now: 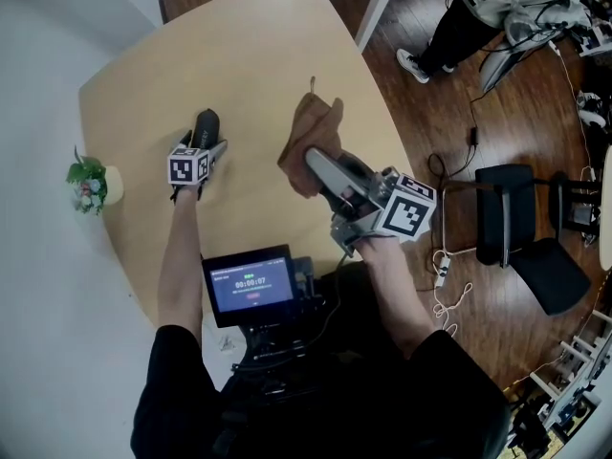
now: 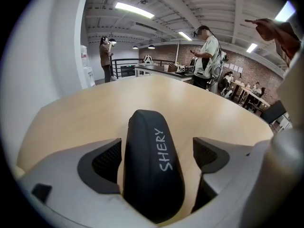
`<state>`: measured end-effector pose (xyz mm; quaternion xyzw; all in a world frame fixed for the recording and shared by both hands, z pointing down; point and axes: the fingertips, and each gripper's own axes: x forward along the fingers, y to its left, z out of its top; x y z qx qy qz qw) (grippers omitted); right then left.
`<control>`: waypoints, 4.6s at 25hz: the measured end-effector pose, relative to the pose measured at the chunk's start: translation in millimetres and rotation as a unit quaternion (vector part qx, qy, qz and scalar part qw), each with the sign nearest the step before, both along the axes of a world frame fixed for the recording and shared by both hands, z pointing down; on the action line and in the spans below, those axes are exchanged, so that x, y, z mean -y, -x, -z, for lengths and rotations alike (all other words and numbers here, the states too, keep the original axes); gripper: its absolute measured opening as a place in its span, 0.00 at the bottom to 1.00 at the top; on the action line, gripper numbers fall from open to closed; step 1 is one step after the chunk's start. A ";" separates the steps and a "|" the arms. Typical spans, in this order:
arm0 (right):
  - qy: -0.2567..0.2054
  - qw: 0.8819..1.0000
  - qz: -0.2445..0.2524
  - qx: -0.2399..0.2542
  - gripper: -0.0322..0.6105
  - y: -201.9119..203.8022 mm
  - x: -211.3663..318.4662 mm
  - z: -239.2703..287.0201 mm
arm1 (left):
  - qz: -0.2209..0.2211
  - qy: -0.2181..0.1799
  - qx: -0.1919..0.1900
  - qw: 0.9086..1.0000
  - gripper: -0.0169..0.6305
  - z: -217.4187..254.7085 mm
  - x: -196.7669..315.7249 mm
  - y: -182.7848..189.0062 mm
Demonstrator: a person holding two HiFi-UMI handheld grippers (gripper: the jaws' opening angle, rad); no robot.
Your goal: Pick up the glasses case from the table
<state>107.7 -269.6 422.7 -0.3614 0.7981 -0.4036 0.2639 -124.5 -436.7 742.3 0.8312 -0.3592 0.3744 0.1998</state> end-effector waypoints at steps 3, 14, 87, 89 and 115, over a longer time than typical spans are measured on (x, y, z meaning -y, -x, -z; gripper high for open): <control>-0.003 1.000 0.007 0.014 0.14 3.9 -0.4 1.3 | 0.004 0.007 0.005 1.000 0.73 -6.8 1.0 4.4; -0.008 1.000 0.006 0.010 0.14 2.7 -4.2 6.6 | 0.017 0.000 0.015 1.000 0.59 -3.4 0.2 13.8; -0.128 0.988 0.069 -0.048 0.14 133.2 -116.1 102.6 | -0.116 -0.203 -0.867 0.441 0.58 520.9 -238.5 101.5; -0.138 0.987 0.084 -0.021 0.14 131.4 -119.9 116.5 | -0.121 -0.210 -0.861 0.447 0.58 534.2 -245.6 93.7; -0.182 0.974 0.125 0.043 0.14 -1.1 -145.3 129.5 | -0.112 -0.266 -0.833 0.472 0.58 572.2 -307.5 -33.8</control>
